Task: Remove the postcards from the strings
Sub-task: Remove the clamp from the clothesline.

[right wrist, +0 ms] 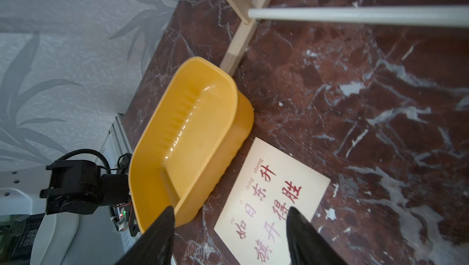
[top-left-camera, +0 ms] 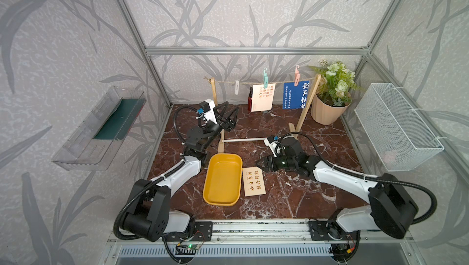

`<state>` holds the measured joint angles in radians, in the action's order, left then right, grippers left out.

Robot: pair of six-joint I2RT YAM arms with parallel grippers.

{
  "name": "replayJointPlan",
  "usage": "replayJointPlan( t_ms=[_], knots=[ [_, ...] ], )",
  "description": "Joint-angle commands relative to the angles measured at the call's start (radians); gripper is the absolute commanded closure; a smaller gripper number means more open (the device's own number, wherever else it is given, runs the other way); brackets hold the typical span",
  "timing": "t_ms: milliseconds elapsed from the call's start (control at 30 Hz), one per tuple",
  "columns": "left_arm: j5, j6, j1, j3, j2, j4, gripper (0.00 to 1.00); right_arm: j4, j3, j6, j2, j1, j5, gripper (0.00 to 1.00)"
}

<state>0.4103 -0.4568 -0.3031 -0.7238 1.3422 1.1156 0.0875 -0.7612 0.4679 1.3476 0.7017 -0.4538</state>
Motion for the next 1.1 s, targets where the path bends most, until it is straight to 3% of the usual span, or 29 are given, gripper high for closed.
replayJointPlan(
  t_ms=[0,100,233,467,733,1067],
  knots=[
    [-0.031,-0.002,0.0,0.056,-0.097,0.024,0.26,0.163,-0.078,-0.091,-0.086,0.031,0.022,0.32],
    [-0.083,0.004,-0.008,0.135,-0.188,-0.007,0.26,0.235,-0.194,-0.105,-0.066,0.027,0.022,0.3],
    [-0.118,0.009,-0.026,0.209,-0.313,-0.083,0.26,0.312,-0.406,-0.081,0.089,0.004,-0.037,0.25],
    [-0.089,-0.03,-0.046,0.285,-0.42,-0.14,0.25,0.47,-0.657,0.031,0.341,-0.074,-0.084,0.24],
    [-0.053,-0.026,-0.05,0.253,-0.406,-0.167,0.26,0.606,-0.683,0.07,0.431,-0.102,0.01,0.2],
    [-0.022,-0.027,-0.05,0.251,-0.408,-0.154,0.25,0.726,-0.774,0.092,0.505,-0.117,-0.156,0.2]
  ],
)
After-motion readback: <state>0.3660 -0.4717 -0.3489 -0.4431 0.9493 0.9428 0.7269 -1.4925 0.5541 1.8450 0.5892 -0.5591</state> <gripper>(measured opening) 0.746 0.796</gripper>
